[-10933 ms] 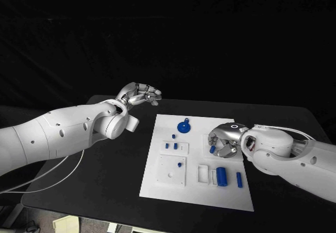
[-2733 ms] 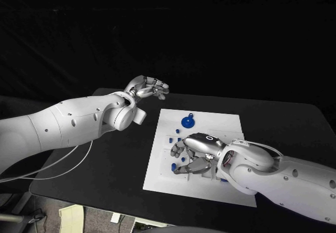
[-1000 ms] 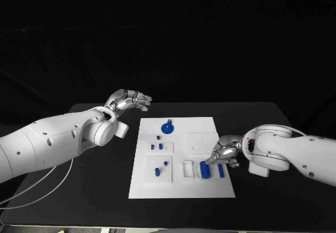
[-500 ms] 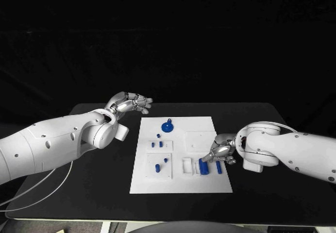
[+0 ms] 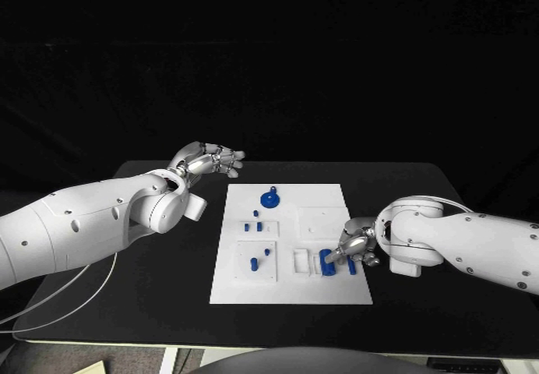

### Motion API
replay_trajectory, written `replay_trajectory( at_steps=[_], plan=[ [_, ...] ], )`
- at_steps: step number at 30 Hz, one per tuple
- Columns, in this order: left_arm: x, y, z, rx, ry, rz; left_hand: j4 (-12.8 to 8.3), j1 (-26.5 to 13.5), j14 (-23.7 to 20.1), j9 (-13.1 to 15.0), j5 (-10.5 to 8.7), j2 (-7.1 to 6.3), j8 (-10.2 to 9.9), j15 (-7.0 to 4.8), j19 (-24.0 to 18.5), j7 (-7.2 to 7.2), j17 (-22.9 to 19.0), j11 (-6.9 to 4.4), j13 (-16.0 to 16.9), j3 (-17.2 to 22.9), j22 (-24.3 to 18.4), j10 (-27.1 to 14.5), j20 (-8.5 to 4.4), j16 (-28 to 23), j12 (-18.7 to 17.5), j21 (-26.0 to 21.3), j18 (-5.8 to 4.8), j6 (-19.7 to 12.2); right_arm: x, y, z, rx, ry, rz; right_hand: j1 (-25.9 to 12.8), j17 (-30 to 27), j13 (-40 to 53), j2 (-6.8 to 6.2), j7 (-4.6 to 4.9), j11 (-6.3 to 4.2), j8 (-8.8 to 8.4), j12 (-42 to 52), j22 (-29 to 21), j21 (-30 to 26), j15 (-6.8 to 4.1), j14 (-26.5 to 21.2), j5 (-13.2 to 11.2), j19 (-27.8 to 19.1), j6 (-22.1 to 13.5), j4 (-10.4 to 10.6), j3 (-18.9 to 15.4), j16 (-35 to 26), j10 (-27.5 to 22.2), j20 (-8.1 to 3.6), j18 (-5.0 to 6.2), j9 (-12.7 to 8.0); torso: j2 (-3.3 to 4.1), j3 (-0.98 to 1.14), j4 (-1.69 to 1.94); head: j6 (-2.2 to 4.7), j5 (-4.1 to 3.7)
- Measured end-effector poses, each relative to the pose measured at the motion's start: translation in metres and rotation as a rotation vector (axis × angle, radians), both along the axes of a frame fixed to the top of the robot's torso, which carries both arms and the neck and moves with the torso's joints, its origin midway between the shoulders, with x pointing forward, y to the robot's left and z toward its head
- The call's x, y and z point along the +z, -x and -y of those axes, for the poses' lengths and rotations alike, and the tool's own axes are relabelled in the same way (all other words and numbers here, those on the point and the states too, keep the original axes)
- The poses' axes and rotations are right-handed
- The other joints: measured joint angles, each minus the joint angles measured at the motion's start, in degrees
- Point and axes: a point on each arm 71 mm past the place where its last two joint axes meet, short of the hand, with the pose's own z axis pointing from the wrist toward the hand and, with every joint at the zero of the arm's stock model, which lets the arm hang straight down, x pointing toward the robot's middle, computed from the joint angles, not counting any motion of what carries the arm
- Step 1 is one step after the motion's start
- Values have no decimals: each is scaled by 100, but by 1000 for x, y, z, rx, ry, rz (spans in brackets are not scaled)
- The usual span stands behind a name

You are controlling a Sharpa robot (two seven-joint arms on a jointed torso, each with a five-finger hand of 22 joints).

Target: Assemble the parts on the task board

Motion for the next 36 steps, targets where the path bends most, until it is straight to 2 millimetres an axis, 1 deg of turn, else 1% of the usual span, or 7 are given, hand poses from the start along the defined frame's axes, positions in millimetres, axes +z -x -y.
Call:
replay_trajectory(
  at_steps=[13,19,20,21,25,27,36],
  plan=[
    [0,1,1,-3,5,-3,16,0,0,-11,0,0,0,0,4,0,22,0,-5,-16,5,0,-4,0,0,-20,0,-41,-16,4,-7,7,4,-33,0,13,7,0,-2,-9,5,-1,0,22,2,2,0,0,2,0,0,0,9,2,0,38,13,11,-14,-16,33],
    [0,2,0,-1,9,-3,16,-21,0,-11,29,22,0,0,21,0,34,0,-5,-16,11,0,-21,-22,0,-20,0,-41,-17,2,-10,0,-3,-25,0,12,7,0,-77,-39,10,-5,0,22,11,12,0,0,77,-17,17,0,39,2,1,69,20,15,-14,-34,53],
    [0,2,0,-1,9,-3,16,-21,0,-11,29,22,0,0,21,0,34,0,-5,-16,11,0,-21,-22,0,-20,0,-41,-18,2,-10,-2,-4,-23,0,12,6,0,-124,-66,-89,0,0,20,11,6,0,-5,191,-17,17,0,3,6,4,-15,21,15,-14,-35,54],
    [0,2,0,-1,10,-4,16,-21,0,-11,29,22,0,0,21,0,34,0,-5,-16,10,0,-21,-22,0,-20,1,-41,-18,2,-10,-4,-4,-23,0,12,6,0,-105,-85,-111,2,0,21,8,2,0,-9,318,-17,17,-1,-29,10,40,-60,23,15,-14,-38,55],
    [0,2,0,0,12,-5,16,-21,0,-11,29,22,0,0,21,0,39,0,-5,-16,10,0,-21,-22,0,-20,0,-41,-21,2,-12,-4,-2,-26,57,19,6,57,-56,-90,-30,2,0,50,3,-3,0,-9,326,-83,19,0,-34,10,46,49,25,14,-12,-47,55],
    [0,2,0,1,13,-6,16,-21,0,-11,29,22,0,0,21,0,39,0,-5,-16,10,0,-21,-22,0,-20,0,-41,-21,1,-12,-5,-2,-27,61,19,6,141,-40,-90,-17,1,0,51,3,-3,0,-9,310,-137,11,0,-34,10,47,51,25,10,-12,-48,49],
    [0,2,-1,4,15,-8,16,-21,0,-10,29,22,0,0,20,0,44,0,-4,-16,15,0,-21,-22,0,-19,0,-41,-23,-1,-13,-12,-2,-24,72,25,6,207,-21,-89,-47,0,0,76,3,-3,0,-31,328,-194,35,-28,-34,-8,49,65,25,10,-11,-49,40]
  ],
)
